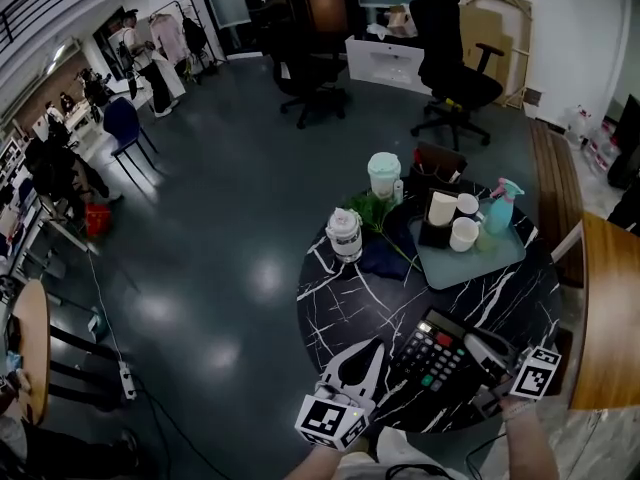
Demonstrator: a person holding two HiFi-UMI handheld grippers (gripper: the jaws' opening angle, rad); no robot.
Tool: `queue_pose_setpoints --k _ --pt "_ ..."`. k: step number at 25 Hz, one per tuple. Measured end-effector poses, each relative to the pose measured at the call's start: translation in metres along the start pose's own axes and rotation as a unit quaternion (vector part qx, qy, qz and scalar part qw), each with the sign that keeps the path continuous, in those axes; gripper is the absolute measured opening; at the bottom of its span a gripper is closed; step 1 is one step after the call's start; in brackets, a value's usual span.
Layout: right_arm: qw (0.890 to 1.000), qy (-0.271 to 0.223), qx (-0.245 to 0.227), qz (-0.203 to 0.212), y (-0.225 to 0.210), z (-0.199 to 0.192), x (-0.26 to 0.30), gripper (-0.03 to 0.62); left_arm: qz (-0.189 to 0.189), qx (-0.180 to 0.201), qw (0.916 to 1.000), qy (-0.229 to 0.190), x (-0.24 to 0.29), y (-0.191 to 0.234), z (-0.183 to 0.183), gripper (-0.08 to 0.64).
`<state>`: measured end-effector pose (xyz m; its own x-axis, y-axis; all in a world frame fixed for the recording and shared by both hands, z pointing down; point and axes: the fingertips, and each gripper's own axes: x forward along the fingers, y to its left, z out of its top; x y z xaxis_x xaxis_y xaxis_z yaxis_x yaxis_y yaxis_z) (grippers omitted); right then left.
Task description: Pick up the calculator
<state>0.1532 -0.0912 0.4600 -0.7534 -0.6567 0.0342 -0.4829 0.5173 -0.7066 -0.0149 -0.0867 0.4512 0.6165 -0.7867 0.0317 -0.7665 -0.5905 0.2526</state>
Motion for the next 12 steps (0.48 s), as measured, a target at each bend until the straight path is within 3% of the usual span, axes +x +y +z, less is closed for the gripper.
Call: queue_pose_setpoints --k 12 --pt "1.0 -0.003 -0.004 -0.006 0.0052 0.0041 -0.0048 0.049 -0.003 -0.006 1.0 -0.004 0.0014 -0.0051 0.0028 0.008"
